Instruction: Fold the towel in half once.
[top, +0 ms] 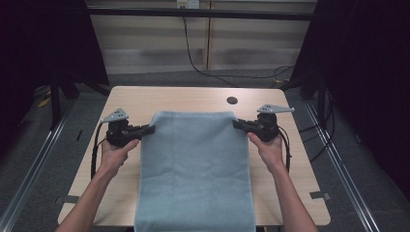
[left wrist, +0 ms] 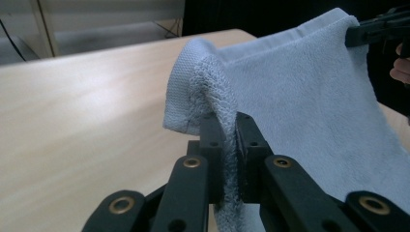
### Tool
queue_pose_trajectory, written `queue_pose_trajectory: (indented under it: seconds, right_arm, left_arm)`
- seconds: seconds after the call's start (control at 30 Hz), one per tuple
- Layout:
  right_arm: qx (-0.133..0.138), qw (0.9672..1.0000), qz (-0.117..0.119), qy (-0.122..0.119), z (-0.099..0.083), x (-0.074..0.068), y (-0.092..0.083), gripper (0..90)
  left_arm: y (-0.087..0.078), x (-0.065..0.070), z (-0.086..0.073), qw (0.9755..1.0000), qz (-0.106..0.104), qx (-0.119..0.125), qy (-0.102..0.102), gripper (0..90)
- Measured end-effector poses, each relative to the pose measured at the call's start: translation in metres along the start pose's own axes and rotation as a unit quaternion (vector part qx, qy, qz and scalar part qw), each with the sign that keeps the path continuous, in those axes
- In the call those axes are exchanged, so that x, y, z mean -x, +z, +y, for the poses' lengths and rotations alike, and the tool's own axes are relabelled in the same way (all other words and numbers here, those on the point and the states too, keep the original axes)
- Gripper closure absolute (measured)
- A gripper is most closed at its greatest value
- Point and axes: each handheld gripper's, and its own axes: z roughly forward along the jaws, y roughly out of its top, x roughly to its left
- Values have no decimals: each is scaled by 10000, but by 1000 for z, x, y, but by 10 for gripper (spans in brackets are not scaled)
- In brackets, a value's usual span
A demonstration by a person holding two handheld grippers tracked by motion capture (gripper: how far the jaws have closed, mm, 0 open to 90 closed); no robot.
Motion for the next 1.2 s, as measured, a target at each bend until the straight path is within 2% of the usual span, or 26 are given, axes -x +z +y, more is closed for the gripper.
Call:
queue_pose_trajectory:
  seconds: [0.17, 0.27, 0.37, 0.47, 0.57, 0.63, 0.67, 0.7, 0.77, 0.83, 0.97, 1.03, 1.07, 1.13, 1.2]
  right_arm:
    - [88, 9999, -45, -25, 24, 1, 3, 856]
    - [78, 9998, -116, -104, 41, 2, 5, 856]
    - [226, 9995, -183, -151, 64, 6, 3, 858]
    - [376, 9986, -328, -192, 85, 8, -1, 858]
    - [503, 9973, -479, -228, 99, 8, -6, 859]
    - [606, 9967, -475, -255, 106, 6, -12, 860]
    - [672, 9965, -426, -248, 107, 5, -15, 861]
    - [715, 9968, -304, -205, 106, 2, -19, 861]
    - [613, 9977, -154, -226, 100, -2, -25, 861]
    - [409, 9985, -173, -328, 83, -8, -33, 862]
    - [433, 9986, -16, -295, 54, -14, -51, 863]
    - [424, 9987, 74, -288, 36, -21, -65, 863]
    - [401, 9986, 112, -312, 30, -25, -69, 863]
    - [239, 9990, 157, -351, 11, -33, -79, 863]
    - [-60, 9988, 137, -462, -9, -42, -90, 866]
  left_arm:
    - [0, -2, 21, 9998, 40, 181, -24, 842]
    - [-2, -4, 36, 9996, 174, 227, 62, 842]
    - [-7, -9, 54, 9990, 228, 392, -24, 844]
    - [-5, -11, 73, 9983, 444, 379, -35, 846]
    - [-8, -8, 89, 9976, 372, 586, -5, 846]
    - [-10, -4, 92, 9976, 398, 563, 118, 846]
    - [-11, -1, 91, 9977, 343, 553, 186, 845]
    - [-11, 2, 88, 9977, 317, 546, 228, 846]
    - [-13, 8, 79, 9979, 201, 515, 324, 845]
    - [-15, 15, 67, 9981, 43, 498, 355, 846]
    - [-20, 34, 45, 9980, -216, 390, 456, 845]
    - [-25, 44, 34, 9982, -172, 294, 498, 846]
    - [-29, 48, 28, 9985, -217, 236, 438, 846]
    - [-37, 56, 15, 9980, -383, 183, 468, 847]
    - [-45, 64, 2, 9975, -418, 27, 561, 847]
